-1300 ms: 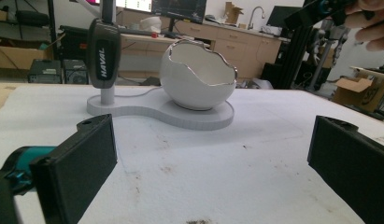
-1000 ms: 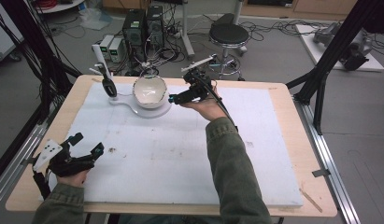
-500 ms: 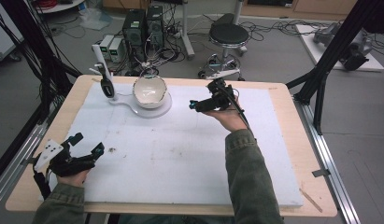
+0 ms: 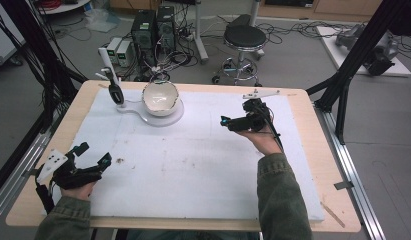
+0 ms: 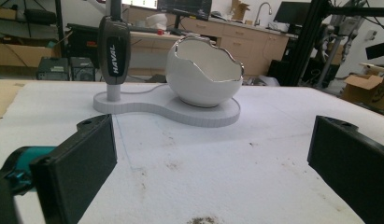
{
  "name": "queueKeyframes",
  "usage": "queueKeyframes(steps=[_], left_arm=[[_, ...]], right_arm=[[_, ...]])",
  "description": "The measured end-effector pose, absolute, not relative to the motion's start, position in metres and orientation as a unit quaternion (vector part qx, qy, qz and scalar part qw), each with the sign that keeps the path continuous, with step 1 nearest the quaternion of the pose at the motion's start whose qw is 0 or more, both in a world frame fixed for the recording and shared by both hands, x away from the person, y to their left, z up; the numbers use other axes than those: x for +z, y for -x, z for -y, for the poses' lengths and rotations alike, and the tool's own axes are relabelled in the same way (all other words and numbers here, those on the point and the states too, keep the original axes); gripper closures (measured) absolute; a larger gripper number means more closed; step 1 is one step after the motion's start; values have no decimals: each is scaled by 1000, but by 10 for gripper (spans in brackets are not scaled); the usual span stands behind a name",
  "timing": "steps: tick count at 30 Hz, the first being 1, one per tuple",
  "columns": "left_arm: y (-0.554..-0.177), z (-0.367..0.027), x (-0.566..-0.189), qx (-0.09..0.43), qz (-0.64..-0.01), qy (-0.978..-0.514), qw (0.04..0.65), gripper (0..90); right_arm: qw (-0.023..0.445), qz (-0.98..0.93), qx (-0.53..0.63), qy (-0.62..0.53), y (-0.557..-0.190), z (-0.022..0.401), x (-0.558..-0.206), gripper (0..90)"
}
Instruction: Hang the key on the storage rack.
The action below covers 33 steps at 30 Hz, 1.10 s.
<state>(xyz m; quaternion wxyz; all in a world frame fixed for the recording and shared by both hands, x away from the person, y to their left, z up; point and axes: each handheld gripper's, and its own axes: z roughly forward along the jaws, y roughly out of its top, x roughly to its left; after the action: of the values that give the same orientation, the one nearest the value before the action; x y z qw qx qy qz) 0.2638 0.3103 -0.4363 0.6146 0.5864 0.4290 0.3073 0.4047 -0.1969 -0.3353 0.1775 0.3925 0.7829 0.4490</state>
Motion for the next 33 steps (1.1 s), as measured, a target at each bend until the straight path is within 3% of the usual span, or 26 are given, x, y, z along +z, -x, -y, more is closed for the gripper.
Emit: queueKeyframes(steps=[33], left_arm=[[-263,-310,-436,309,-429,-587,613,18]], right_arm=[[211,-750,456,-431,-355,266,-370,5]])
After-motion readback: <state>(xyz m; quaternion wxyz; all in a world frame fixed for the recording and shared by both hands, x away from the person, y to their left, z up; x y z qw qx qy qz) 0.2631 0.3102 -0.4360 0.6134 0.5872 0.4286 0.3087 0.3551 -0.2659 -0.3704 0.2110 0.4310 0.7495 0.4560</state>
